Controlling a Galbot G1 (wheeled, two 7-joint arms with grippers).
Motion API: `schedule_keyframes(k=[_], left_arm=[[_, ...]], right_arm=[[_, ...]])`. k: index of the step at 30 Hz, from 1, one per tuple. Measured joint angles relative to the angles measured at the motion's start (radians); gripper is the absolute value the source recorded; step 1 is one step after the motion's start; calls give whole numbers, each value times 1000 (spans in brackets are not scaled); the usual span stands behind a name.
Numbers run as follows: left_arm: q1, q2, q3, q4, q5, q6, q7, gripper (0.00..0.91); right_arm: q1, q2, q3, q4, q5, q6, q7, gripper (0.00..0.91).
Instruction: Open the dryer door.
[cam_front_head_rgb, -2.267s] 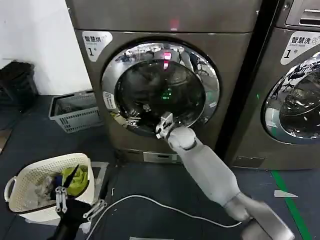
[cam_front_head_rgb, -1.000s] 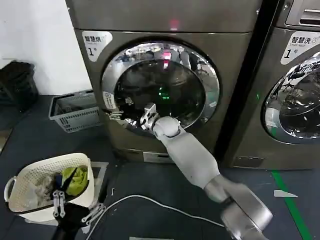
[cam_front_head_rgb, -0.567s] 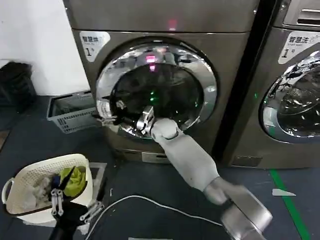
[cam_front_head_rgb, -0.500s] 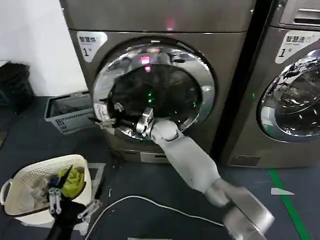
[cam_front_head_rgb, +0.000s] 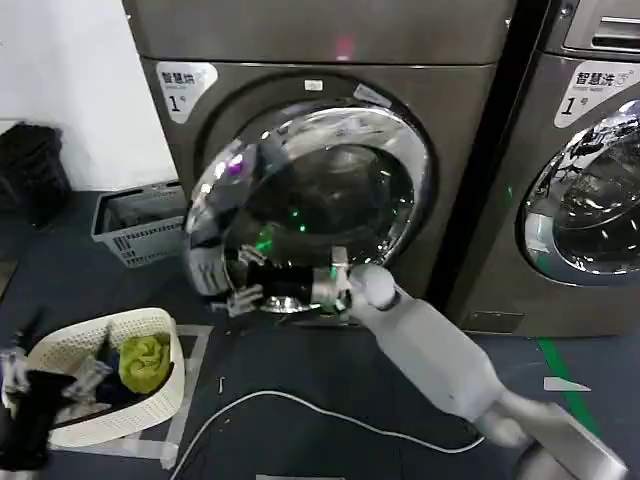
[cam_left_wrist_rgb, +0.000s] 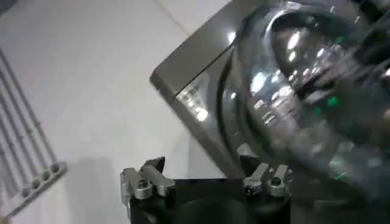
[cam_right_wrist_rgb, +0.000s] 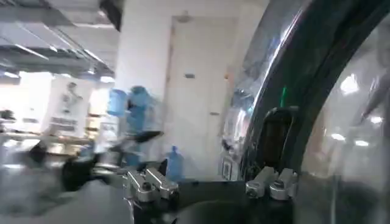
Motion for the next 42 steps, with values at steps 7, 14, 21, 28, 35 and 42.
schedule_keyframes(k=[7, 14, 21, 28, 35, 42], left_arm=[[-55, 71, 21, 16, -39, 37, 14, 907], [-117, 145, 85, 29, -44, 60, 52, 907], [-203, 202, 176, 65, -36, 99, 61, 907], [-314, 257, 314, 124, -29, 115, 73, 907], [-435, 296, 486, 189, -32, 110, 90, 907], [-540, 310, 649, 239, -34, 103, 111, 907]], right_arm=[[-53, -101, 44, 111, 6, -11, -110, 907], [-122, -196, 121, 186, 5, -1, -164, 907], [-208, -288, 228, 223, 5, 5, -172, 907], [-386, -377, 439, 265, -5, 19, -161, 907], [-729, -420, 822, 365, -44, 62, -55, 907], [-1084, -324, 1343, 470, -140, 157, 65, 907]])
